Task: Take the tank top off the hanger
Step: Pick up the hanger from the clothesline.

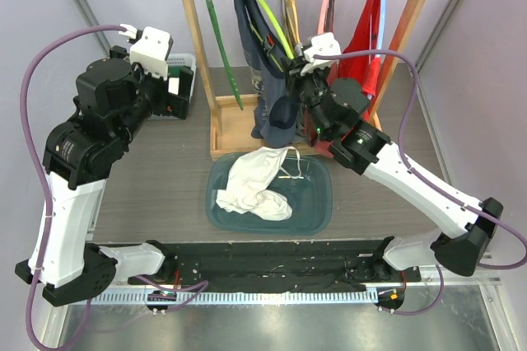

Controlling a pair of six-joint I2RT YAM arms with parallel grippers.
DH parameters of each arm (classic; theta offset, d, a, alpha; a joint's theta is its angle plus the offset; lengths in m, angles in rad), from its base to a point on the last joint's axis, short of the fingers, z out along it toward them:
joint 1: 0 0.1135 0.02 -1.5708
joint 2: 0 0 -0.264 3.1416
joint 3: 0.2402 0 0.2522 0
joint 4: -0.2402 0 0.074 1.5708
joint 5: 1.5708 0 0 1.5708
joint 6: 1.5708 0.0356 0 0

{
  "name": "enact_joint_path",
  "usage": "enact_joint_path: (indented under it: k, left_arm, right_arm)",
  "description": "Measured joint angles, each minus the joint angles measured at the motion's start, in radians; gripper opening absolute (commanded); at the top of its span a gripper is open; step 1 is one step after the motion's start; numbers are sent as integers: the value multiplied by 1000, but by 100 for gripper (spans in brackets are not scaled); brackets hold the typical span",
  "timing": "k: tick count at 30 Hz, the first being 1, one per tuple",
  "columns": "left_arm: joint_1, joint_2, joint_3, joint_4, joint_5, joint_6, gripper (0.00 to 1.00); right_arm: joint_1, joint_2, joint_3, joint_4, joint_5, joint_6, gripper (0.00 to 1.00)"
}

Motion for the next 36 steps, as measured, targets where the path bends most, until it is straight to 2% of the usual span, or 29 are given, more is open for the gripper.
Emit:
enact_joint_path:
  k: [6,12,17,24,29,36]
  left_arm:
    - [0,8,0,0,8,0,100]
    - [0,22,0,0,13,0,100]
    - [0,26,7,0,16,0,100]
    - [0,56,51,-10,29,-5,100]
    - [0,67,56,-18,41,-11,100]
    - [0,67,56,-27,45,-24,100]
  right_arm:
    - [0,-96,-3,-51,-25,5,1]
    - [-1,-111,28,-131,-56,33,1]
    - [-1,-182,52,-287,-144,86,1]
    - [0,-396,68,-481,-291,162,1]
    - [0,-443,188,-514,-384,185,1]
    - [0,-468,264,-514,-471,201,1]
